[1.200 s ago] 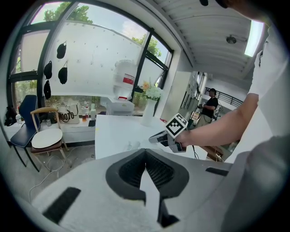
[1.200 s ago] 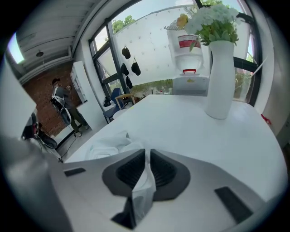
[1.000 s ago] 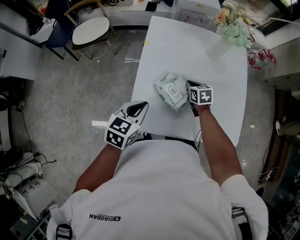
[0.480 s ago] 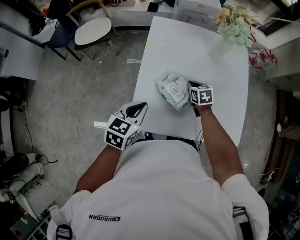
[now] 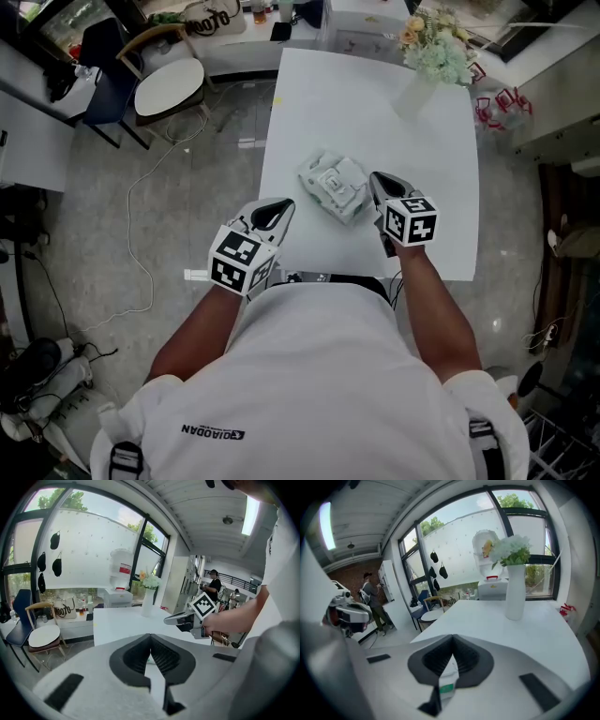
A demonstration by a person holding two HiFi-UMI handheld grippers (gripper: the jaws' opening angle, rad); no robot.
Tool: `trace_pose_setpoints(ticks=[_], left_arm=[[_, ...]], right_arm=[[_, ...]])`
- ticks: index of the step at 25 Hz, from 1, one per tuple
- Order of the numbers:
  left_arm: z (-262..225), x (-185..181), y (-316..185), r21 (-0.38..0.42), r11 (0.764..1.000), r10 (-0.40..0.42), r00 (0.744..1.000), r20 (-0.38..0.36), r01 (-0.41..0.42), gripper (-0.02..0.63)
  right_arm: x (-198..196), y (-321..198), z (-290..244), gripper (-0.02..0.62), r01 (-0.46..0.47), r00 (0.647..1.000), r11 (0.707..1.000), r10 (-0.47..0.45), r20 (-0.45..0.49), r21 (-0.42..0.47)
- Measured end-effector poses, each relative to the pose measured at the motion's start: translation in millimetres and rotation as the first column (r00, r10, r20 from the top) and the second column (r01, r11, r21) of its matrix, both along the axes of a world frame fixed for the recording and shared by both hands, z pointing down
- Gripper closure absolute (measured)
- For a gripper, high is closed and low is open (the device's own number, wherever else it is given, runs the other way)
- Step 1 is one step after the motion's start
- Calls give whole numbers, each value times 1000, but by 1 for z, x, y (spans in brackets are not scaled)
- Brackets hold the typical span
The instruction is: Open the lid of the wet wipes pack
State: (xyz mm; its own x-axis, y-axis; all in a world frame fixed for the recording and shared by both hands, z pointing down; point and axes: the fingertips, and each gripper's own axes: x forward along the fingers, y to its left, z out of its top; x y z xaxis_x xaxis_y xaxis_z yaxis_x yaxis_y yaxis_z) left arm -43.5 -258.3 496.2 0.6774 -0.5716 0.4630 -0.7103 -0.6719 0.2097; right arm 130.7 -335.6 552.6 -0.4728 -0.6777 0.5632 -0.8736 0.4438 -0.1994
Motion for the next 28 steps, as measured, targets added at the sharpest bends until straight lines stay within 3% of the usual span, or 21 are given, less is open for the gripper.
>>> trace_pose_setpoints(ticks=[12, 19, 28], left_arm=[[-29, 12, 5, 75, 995, 66, 997, -36, -63, 607], [-43, 16, 8, 107, 990, 94, 994, -47, -89, 607], [-41, 16, 17, 101, 989, 114, 993, -36, -110, 607]], right_arm=[[-10, 73, -93, 588, -66, 988, 988, 45, 148, 142], [-15, 98, -109, 589, -53, 990, 976, 24, 137, 209], [-21, 117, -104, 590, -30, 993, 979, 7, 114, 201]])
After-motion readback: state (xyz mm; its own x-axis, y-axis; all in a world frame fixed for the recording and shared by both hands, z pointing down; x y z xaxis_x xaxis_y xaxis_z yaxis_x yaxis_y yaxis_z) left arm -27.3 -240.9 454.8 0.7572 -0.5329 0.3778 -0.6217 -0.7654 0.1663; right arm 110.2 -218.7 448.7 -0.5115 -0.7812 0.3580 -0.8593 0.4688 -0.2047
